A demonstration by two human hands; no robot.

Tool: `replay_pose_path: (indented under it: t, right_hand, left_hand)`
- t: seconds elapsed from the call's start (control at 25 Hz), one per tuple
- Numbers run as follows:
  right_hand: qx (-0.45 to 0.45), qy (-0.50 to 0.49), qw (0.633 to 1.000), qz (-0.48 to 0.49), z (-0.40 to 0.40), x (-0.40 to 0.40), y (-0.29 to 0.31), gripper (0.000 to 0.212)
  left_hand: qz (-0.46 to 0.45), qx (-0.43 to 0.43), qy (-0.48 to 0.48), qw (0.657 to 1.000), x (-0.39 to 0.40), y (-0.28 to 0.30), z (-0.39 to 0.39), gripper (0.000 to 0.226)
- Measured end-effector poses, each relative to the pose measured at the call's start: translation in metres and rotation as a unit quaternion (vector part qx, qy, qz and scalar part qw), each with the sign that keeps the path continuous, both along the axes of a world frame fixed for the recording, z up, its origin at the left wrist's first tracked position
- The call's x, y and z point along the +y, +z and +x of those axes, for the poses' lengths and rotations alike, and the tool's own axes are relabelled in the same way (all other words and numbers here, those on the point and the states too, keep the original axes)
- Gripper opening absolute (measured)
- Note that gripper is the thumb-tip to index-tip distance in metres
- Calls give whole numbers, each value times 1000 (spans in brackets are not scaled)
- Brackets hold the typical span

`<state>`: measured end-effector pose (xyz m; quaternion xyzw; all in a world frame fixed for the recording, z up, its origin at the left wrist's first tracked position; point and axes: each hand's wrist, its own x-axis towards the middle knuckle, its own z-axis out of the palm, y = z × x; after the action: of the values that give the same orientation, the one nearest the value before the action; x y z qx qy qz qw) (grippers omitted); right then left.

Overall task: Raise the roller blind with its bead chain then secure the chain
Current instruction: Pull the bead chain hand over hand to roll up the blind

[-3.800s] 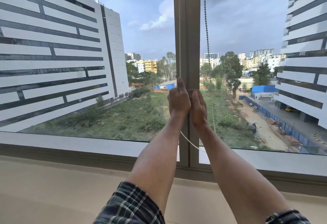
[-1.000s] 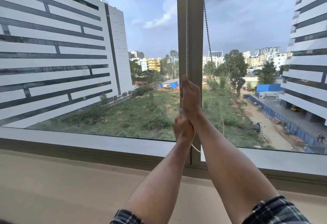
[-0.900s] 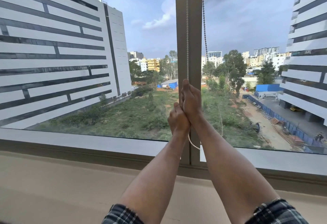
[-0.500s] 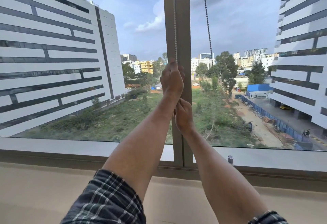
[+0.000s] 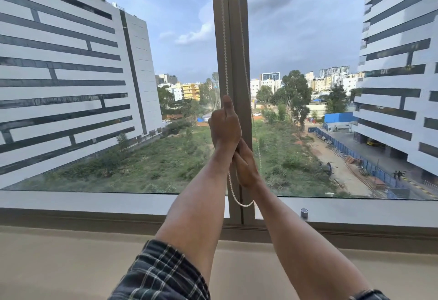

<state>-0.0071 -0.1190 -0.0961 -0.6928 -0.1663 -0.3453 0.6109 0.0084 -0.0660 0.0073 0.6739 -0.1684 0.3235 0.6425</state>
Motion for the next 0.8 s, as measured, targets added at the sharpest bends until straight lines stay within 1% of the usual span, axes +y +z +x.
replay_pose_path:
  t: [0.12,0.24,0.32,0.4,0.52,0.64,0.8]
  right_hand:
    - [-34,-52,997,51,1,-13,35,19]
    - [-48,-49,992,108,-2,-10,80,15]
    - [-53,-50,992,104,-6,-4,112,23]
    - [-61,-42,994,84,-9,0,134,28]
    - [-73,-57,994,61,-8,2,141,21]
    - [-81,-61,993,54,-9,3,139,20]
    - [-78,-51,994,56,-18,2,141,21]
  left_hand:
    - [4,10,5,1000,4,-12,3,73]
    - [9,8,-3,1000,3,-13,-1,73]
    - [-3,10,-7,1000,1,-13,-6,71]
    - [-9,6,-4,1000,0,-14,-11,75]
    - [-3,-2,4,1000,1,-15,-16,76]
    - [5,-8,7,1000,5,-17,-19,75]
    - [13,8,-22,1000,5,-18,-27,71]
